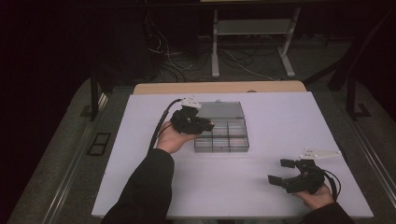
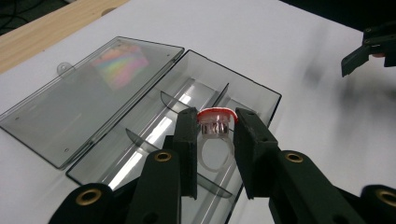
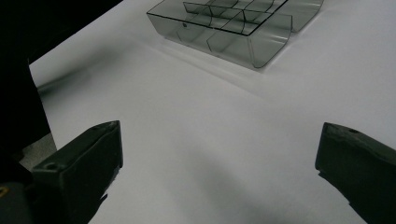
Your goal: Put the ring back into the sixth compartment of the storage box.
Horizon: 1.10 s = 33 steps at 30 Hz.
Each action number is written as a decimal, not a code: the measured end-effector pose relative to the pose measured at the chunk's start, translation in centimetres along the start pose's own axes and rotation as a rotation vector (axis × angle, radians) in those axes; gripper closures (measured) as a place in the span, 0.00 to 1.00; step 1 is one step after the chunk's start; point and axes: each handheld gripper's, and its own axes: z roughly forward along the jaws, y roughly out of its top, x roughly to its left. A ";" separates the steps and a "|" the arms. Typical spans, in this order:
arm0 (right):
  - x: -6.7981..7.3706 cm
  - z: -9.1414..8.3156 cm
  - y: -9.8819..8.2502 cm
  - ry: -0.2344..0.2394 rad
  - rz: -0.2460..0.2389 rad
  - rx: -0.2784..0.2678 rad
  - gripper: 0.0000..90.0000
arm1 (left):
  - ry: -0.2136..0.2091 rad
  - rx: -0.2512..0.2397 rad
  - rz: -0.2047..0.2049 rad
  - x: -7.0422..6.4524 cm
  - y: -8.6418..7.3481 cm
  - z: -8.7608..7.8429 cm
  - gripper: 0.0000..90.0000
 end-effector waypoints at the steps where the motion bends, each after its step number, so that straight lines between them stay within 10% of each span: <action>1: 0.0 0.0 0.0 0.000 0.000 0.000 0.01 | 0.001 0.000 0.002 -0.1 0.2 0.2 0.77; 33: 0.0 0.0 0.0 0.006 0.003 0.001 0.01 | -0.014 -0.006 0.011 -0.2 3.3 6.2 0.78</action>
